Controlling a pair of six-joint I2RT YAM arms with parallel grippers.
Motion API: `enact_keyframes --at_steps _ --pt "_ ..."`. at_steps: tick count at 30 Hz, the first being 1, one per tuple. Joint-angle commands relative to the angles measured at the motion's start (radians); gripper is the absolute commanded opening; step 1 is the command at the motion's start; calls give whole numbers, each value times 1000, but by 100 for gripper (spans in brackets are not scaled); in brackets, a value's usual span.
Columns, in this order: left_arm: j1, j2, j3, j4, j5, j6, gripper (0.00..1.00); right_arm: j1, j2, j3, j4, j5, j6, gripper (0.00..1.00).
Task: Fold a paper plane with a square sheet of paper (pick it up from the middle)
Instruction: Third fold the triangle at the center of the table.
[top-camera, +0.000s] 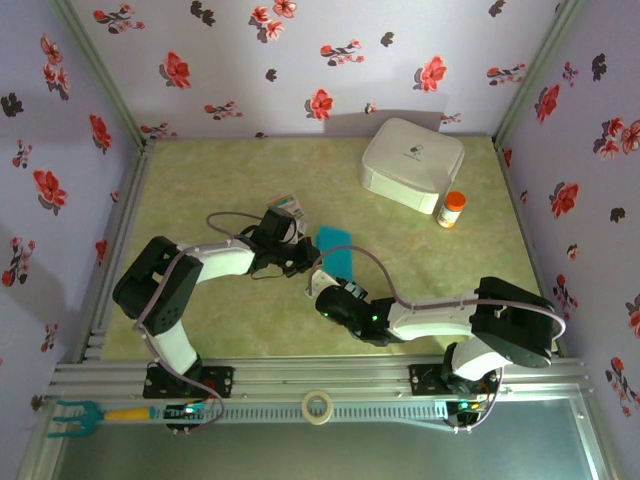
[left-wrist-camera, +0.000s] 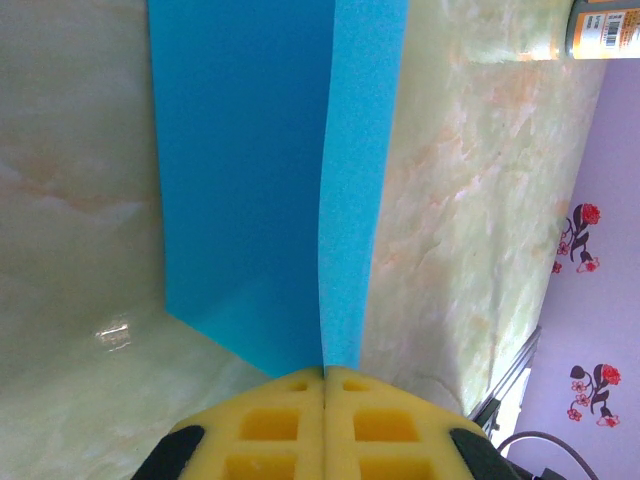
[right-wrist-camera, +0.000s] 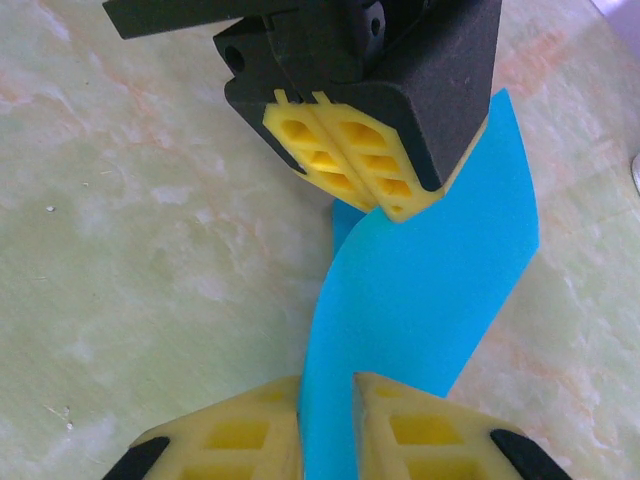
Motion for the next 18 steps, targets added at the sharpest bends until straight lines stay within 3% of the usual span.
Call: enact_keyframes --at_steps 1,10,18 --pt "8 -26 -5 11 -7 -5 1 5 -1 2 -2 28 21 18" --pt "7 -28 -6 10 -7 -3 3 5 4 9 -12 37 34 6" --pt "9 -36 -6 -4 -14 4 17 0 1 17 -24 23 59 0"
